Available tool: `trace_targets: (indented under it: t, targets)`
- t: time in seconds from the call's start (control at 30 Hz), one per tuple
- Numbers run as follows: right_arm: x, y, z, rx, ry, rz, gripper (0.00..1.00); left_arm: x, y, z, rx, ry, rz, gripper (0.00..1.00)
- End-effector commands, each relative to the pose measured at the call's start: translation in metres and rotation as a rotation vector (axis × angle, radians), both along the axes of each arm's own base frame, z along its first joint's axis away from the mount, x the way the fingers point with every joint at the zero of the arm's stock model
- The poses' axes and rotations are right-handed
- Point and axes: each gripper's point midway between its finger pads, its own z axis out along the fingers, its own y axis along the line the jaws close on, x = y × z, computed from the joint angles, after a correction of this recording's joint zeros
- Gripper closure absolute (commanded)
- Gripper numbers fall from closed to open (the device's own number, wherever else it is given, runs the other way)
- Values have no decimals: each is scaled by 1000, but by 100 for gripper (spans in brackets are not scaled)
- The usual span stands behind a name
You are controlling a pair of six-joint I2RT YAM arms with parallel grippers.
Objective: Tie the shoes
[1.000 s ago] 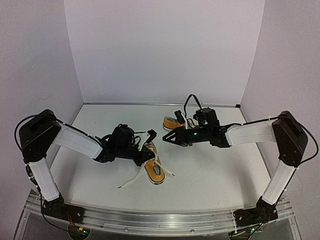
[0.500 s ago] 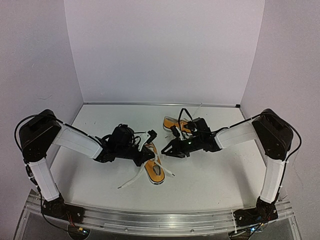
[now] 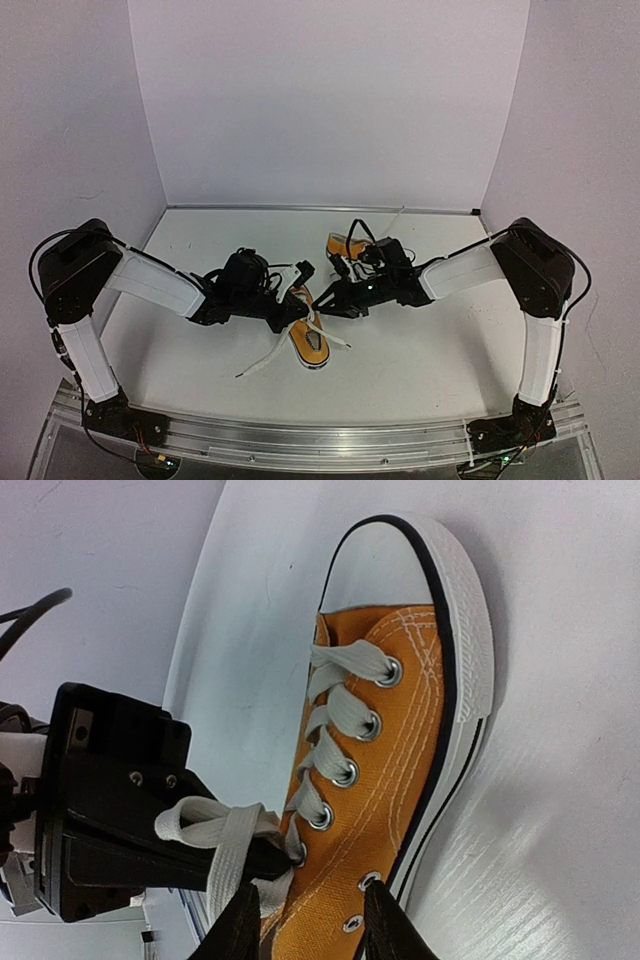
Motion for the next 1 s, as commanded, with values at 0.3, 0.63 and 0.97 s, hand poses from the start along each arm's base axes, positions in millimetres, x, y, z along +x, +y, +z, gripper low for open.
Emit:
trace_targets:
  t: [0.3,0.63,0.97]
  targets:
    - [-5,19,20,76,-21,46,67,2,1,-2,7,1,-2,100]
    - [-9,23,16,77,-8,58,78,2,0,-1,4,0,-7,100]
    - [-10,21,12,67,-8,56,100,0,2,5,9,-6,-11,99]
